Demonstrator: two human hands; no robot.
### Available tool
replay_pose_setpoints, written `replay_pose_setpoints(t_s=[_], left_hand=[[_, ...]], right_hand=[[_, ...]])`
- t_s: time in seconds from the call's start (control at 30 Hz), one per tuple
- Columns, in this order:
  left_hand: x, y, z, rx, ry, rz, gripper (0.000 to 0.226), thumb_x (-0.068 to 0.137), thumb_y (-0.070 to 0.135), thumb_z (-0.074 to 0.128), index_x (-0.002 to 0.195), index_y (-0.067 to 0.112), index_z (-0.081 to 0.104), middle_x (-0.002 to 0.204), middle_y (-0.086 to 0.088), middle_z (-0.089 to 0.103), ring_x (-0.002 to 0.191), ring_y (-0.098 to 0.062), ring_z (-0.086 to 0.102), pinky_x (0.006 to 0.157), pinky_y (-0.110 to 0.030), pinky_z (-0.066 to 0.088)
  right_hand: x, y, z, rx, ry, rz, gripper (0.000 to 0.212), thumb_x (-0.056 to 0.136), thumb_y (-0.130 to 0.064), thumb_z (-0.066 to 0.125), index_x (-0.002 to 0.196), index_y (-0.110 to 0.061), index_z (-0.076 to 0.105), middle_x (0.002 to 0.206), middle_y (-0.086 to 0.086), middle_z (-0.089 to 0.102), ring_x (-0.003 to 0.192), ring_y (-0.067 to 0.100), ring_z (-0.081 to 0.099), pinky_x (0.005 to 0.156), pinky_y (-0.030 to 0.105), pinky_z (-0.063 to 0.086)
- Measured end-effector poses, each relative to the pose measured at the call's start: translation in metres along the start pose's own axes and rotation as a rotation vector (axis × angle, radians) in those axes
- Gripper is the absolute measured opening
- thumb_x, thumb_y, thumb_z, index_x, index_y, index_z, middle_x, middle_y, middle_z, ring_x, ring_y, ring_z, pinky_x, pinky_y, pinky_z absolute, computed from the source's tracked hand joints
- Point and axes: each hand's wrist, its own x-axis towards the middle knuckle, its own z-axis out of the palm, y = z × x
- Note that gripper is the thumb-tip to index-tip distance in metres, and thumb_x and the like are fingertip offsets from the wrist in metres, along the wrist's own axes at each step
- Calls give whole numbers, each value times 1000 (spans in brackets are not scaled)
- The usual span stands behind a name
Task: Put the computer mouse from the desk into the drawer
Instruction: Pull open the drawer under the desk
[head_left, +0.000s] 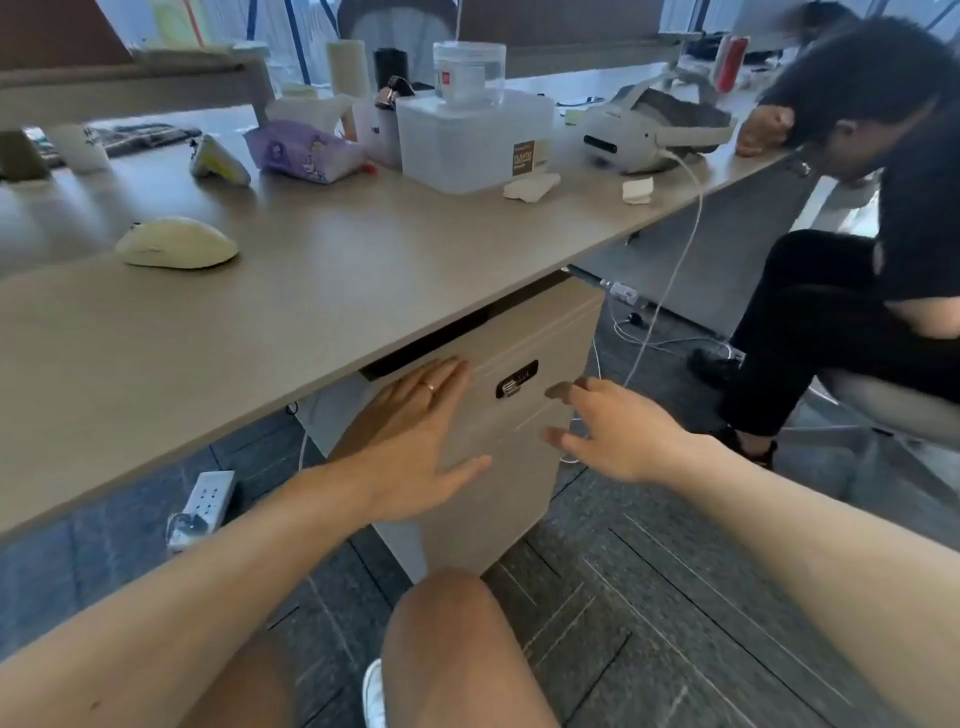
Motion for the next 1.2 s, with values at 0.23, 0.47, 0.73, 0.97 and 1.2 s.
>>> replay_pose_setpoints(t_s=[0.23,0.47,0.73,0.97,1.2], left_hand=[[-6,3,10,136,205,-115,80,92,64,37,151,10,39,150,-6,45,130,-27,41,108,-43,34],[-5,6,14,192,219,-129,75,94,54,47,153,9,36,149,-9,46,130,-28,43,105,-45,37],[-4,7,11,207,201,-142,69,98,51,34,151,8,40,145,-8,51,125,-28,47,100,-44,40],[-3,7,8,177,210,-153,65,102,52,25,148,11,46,138,-6,57,122,-26,48,97,-43,41],[-1,7,6,165,212,-162,62,102,49,24,146,12,49,136,-7,58,119,-27,50,96,-44,43]], right_hand=[[57,-27,31,1045,-7,462,37,96,-36,61,113,-3,62,93,13,70,73,21,62,63,29,48],[74,-39,41,1529,-15,652,27,100,-11,53,125,-5,46,70,11,56,57,21,52,39,21,49],[77,-36,49,1474,0,649,11,101,-18,52,99,-7,56,68,6,58,55,17,55,49,26,48],[78,-37,61,1480,86,630,21,100,-20,51,82,-12,58,65,5,56,56,18,50,53,29,46],[57,-36,58,1503,144,646,22,98,-16,51,76,-13,55,62,4,51,55,18,47,59,31,48]])
